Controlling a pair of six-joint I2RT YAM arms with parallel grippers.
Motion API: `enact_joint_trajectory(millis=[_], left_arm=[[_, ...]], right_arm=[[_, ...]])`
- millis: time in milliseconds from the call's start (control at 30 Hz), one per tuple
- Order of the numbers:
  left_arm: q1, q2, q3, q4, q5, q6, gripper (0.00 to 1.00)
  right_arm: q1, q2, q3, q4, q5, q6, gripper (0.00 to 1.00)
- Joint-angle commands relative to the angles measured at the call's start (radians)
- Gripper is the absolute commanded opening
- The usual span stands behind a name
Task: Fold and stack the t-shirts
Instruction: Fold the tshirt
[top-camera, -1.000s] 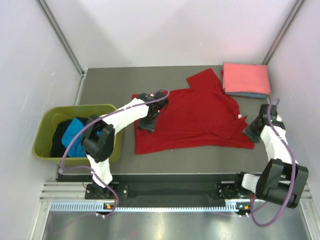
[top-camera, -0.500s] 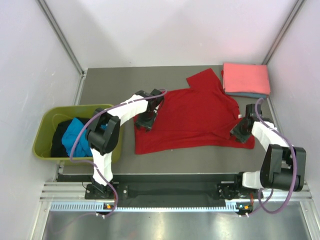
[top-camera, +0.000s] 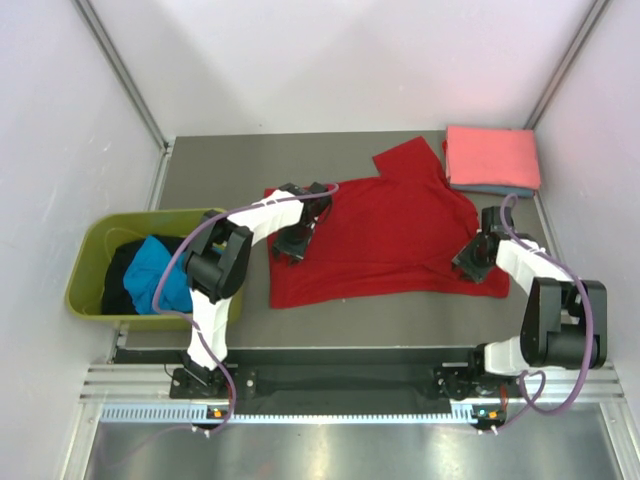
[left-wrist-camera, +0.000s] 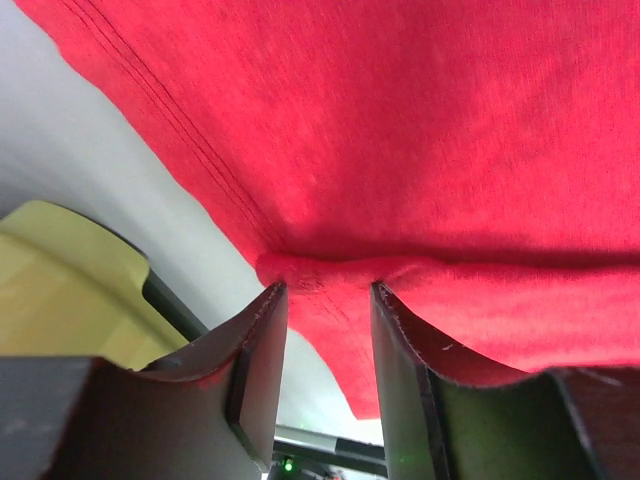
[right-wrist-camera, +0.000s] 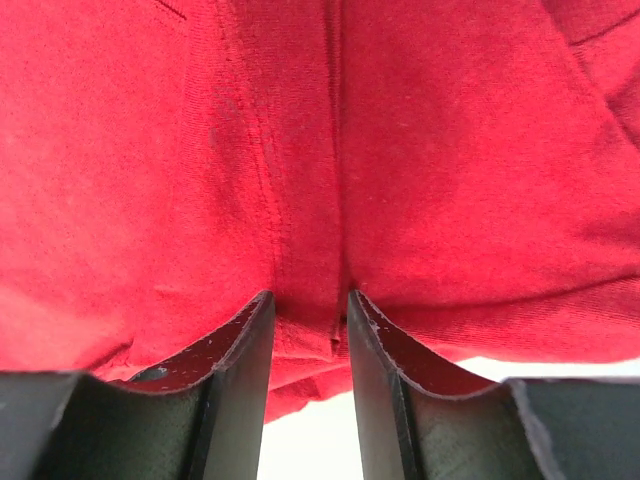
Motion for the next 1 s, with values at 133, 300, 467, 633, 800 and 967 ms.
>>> enact_joint_trajectory(millis=[133, 300, 467, 633, 800, 967], left_arm=[[-0.001, 0.029, 0.044, -0.014, -0.086, -0.034, 0.44], [-0.001, 0.054, 0.038, -0.018, -0.080, -0.035, 0.37], [-0.001, 0.045, 0.040, -0.027, -0.082, -0.061, 0.00], [-0.004, 0.022, 0.046, -0.037, -0.076, -0.136, 0.00], [-0.005, 0.037, 0.061, -0.069, -0.143, -0.196, 0.00], [-0.005, 0.052, 0.061, -0.083, -0.163, -0.228, 0.00]], right_arm=[[0.031, 0.014, 0.007, 0.053, 0.009, 0.014, 0.34], [0.034, 0.016, 0.011, 0.047, 0.032, 0.023, 0.32], [0.037, -0.007, 0.014, 0.083, 0.030, 0.022, 0.00], [0.062, -0.027, 0.063, 0.139, 0.018, -0.015, 0.00], [0.111, 0.051, 0.151, 0.178, -0.012, -0.064, 0.00], [0.154, 0.136, 0.241, 0.165, 0.017, -0.109, 0.00]])
